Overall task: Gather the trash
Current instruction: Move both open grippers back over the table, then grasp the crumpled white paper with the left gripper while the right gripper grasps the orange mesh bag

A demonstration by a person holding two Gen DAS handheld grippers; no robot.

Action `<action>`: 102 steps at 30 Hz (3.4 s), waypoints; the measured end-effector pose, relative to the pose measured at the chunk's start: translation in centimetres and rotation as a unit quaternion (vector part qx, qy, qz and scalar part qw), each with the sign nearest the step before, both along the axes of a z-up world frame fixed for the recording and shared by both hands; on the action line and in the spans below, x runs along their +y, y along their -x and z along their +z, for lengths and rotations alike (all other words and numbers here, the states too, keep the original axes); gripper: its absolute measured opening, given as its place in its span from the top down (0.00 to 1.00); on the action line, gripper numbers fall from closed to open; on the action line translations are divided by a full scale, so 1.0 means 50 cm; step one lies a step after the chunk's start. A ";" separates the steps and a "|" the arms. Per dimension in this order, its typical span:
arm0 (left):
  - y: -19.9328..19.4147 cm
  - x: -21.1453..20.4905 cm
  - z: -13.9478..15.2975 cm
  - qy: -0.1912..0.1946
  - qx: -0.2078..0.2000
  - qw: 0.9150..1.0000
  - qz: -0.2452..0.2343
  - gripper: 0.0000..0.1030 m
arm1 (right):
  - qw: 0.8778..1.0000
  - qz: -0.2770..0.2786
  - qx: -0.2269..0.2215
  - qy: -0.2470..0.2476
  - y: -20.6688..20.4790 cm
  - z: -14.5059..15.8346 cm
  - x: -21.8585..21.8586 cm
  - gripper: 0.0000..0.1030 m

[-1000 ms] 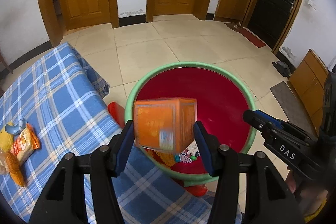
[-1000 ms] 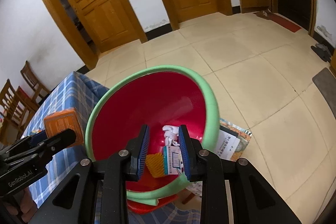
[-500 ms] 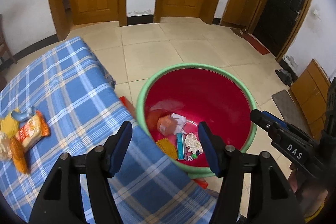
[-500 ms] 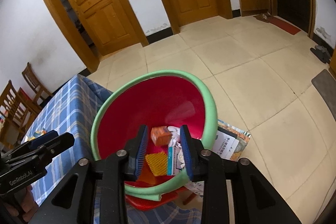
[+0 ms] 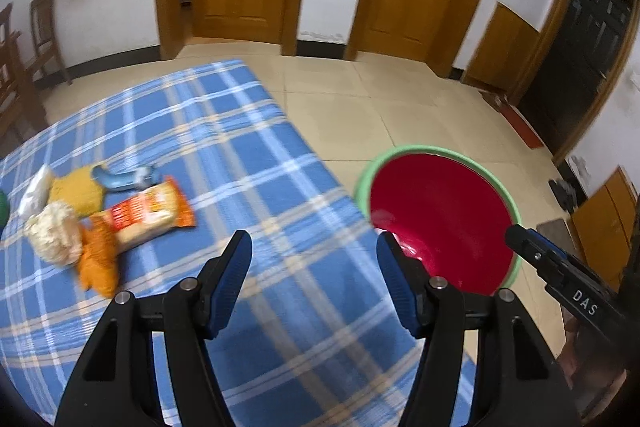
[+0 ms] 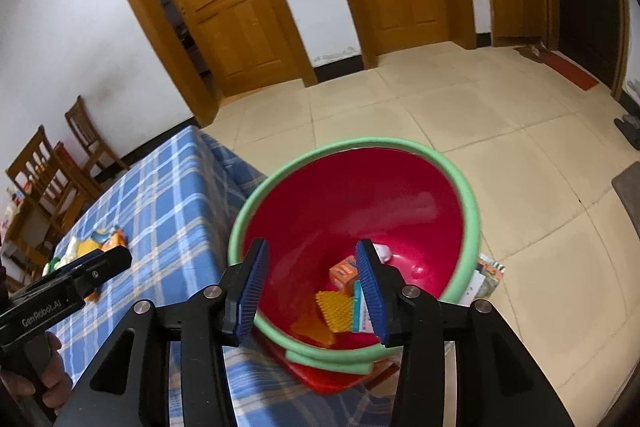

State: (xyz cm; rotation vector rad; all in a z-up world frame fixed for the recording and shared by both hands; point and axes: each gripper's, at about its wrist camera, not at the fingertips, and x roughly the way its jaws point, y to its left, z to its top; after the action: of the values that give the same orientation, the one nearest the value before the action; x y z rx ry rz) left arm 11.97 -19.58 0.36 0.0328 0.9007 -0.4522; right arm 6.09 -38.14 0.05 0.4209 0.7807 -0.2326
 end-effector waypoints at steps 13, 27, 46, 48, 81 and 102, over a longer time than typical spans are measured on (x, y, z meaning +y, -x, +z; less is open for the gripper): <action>-0.031 0.161 0.003 0.005 -0.006 0.996 0.085 0.37 | 0.999 0.054 0.000 0.005 -0.052 0.016 0.108 0.54; -0.070 0.325 -0.014 0.002 -0.012 0.984 0.175 0.37 | 0.995 0.098 0.019 0.012 -0.105 0.006 0.207 0.54; -0.105 0.395 -0.079 0.049 0.020 0.980 0.192 0.49 | 0.988 0.145 0.043 0.022 -0.158 -0.019 0.316 0.53; -0.104 0.399 -0.080 0.059 0.022 0.980 0.190 0.58 | 0.987 0.150 0.045 0.024 -0.162 -0.020 0.324 0.53; 0.006 0.563 -0.080 0.080 0.009 0.957 0.277 0.65 | 0.957 0.278 0.070 0.032 -0.255 -0.066 0.549 0.54; 0.025 0.552 -0.066 0.089 0.003 0.958 0.272 0.65 | 0.951 0.304 0.052 0.029 -0.232 -0.066 0.558 0.82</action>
State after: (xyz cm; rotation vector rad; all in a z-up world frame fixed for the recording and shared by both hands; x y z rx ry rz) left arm 10.71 8.04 -2.94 -0.3753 0.8311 -0.0168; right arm 17.71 -10.23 -3.25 0.0970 0.9684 0.3011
